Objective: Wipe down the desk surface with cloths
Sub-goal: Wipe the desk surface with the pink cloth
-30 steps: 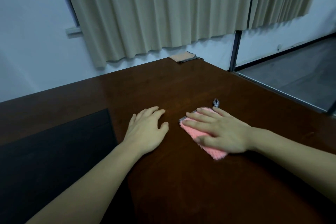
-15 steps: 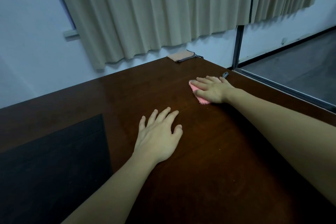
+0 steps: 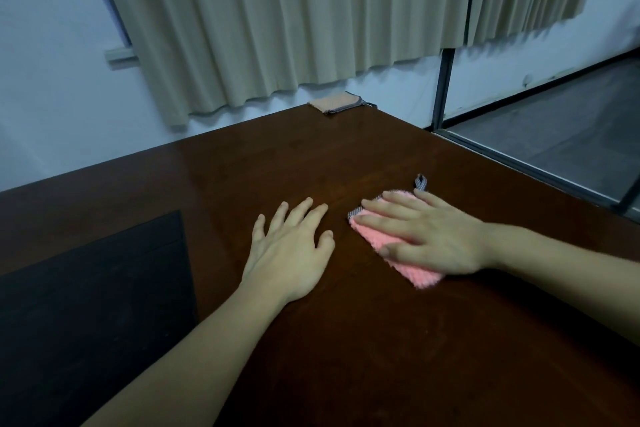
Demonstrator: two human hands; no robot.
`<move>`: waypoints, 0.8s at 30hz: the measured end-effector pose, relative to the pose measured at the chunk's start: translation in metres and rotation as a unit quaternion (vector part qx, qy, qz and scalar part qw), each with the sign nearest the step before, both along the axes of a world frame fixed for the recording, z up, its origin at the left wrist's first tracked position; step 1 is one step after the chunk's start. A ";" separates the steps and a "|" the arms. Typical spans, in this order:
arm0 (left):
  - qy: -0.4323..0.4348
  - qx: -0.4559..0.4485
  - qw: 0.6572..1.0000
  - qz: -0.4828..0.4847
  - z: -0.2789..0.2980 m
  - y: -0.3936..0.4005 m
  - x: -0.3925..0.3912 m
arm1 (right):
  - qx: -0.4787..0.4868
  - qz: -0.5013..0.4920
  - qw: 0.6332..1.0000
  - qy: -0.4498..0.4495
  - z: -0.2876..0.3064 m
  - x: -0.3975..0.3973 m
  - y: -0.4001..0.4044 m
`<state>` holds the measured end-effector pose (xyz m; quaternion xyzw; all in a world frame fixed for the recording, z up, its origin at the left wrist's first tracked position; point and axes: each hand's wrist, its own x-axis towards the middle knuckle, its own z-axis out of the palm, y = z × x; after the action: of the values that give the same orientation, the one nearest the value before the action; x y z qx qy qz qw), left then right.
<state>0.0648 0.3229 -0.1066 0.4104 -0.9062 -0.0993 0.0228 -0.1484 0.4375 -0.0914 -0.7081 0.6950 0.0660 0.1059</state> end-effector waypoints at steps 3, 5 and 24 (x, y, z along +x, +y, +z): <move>-0.004 0.000 1.000 0.000 0.000 0.000 0.001 | -0.011 -0.025 1.000 0.008 -0.003 -0.024 -0.026; -0.002 0.000 1.000 -0.001 0.001 0.001 0.001 | -0.018 -0.059 0.998 0.015 -0.006 -0.047 -0.047; 0.013 -0.018 0.999 -0.037 0.022 0.022 -0.041 | -0.012 -0.057 0.998 0.002 -0.007 -0.039 0.041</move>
<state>0.0234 0.3450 -0.0847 0.3749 -0.9221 -0.0885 0.0381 -0.1877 0.4785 -0.0980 -0.6685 0.7351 0.0533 0.0997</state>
